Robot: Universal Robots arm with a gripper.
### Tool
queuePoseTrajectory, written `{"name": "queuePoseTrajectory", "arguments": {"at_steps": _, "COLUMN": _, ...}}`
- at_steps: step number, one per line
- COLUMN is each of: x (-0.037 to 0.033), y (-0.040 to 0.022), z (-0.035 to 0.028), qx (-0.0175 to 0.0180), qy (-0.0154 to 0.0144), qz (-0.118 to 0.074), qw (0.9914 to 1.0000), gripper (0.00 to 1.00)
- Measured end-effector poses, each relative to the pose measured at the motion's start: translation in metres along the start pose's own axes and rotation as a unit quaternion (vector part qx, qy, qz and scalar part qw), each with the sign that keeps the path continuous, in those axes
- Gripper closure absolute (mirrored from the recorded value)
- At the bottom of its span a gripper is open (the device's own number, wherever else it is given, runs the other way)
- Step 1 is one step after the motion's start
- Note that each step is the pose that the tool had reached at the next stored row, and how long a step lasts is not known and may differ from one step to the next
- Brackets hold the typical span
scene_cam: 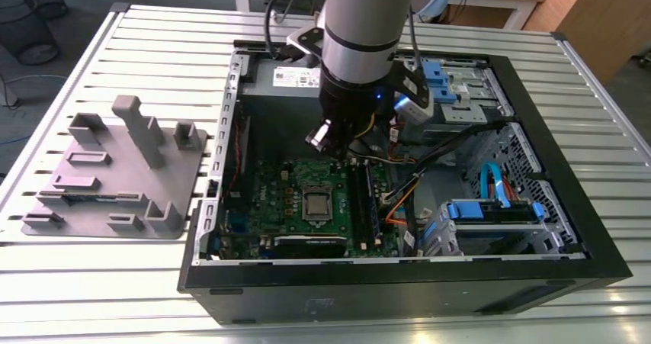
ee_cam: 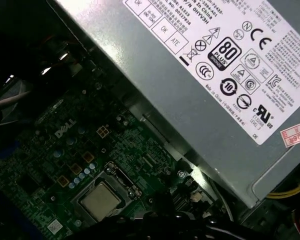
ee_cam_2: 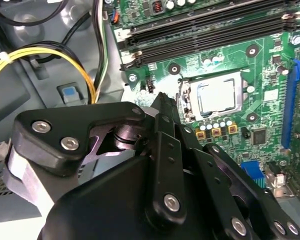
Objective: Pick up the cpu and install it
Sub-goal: 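Install the first cpu locking lever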
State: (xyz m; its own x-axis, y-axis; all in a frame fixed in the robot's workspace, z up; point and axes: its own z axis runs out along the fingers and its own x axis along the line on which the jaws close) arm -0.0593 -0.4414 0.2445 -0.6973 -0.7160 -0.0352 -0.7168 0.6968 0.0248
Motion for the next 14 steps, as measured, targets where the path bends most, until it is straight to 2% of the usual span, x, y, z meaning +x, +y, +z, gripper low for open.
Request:
{"name": "queuePoseTrajectory", "arguments": {"at_steps": 8, "x": 0.0049, "y": -0.0047, "z": 0.0004, "qx": 0.0019, "qy": 0.0016, "qz": 0.006, "qw": 0.99998, "gripper": 0.89}}
{"name": "queuePoseTrajectory", "arguments": {"at_steps": 14, "x": 0.0112, "y": -0.0109, "z": 0.0004, "qx": 0.0025, "qy": 0.002, "qz": 0.01, "qw": 0.99995, "gripper": 0.89}}
